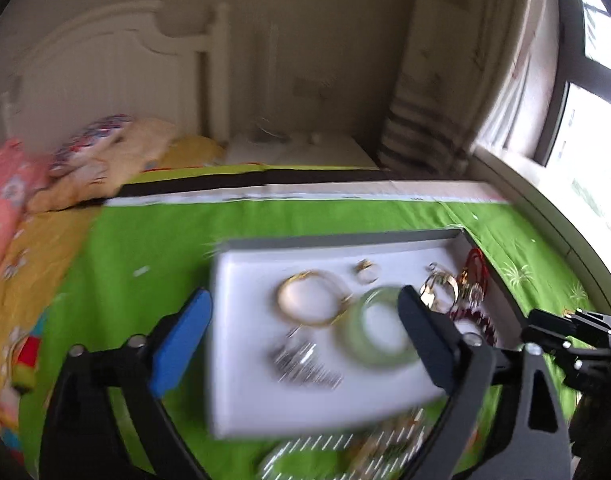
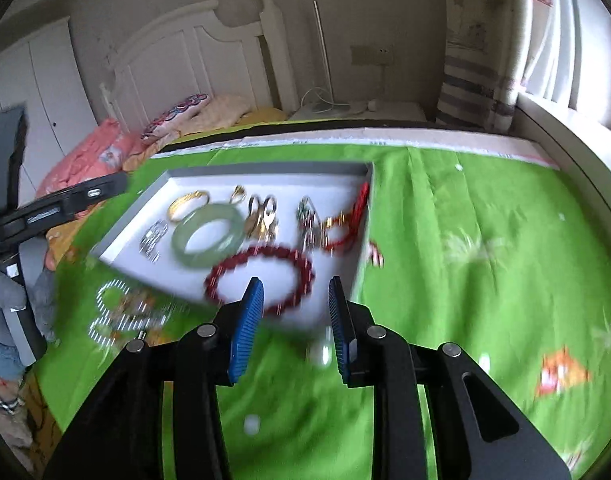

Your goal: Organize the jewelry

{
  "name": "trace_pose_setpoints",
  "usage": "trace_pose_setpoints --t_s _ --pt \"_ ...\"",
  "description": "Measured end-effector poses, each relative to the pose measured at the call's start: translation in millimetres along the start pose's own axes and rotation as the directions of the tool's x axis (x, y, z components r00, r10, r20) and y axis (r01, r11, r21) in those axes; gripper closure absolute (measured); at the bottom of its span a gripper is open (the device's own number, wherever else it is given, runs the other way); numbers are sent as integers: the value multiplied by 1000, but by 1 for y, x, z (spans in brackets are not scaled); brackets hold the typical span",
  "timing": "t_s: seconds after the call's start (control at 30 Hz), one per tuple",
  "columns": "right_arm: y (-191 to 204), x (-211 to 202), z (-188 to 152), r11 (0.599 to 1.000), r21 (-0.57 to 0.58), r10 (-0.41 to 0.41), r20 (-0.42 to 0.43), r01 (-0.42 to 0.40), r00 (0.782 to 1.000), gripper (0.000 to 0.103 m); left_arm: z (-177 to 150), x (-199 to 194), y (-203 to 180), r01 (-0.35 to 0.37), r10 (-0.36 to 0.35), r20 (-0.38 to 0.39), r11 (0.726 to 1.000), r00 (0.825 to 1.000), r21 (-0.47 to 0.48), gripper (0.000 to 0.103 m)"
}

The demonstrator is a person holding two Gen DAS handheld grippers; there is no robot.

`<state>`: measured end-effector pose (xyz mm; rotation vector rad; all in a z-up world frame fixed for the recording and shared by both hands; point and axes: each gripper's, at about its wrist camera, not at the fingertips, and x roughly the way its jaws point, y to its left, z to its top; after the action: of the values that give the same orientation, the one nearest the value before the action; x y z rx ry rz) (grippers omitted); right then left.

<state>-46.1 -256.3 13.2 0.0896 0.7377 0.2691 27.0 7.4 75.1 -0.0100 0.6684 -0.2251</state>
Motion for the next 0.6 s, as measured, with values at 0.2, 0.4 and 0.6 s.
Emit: trace_pose_setpoints --t_s 0.2,0.4,0.6 --pt "4 -13 -30 1000 15 17 -35 -16 999 81 -61 -52 38 -41 40 -14 995 999 -92 4" --pt "35 -15 -40 998 -40 38 -69 -41 997 81 -104 -58 52 -23 11 -88 991 996 -128 4" --pt "76 2 -46 989 -119 69 -120 -83 990 81 -117 -46 53 28 -45 -124 990 991 -140 4"
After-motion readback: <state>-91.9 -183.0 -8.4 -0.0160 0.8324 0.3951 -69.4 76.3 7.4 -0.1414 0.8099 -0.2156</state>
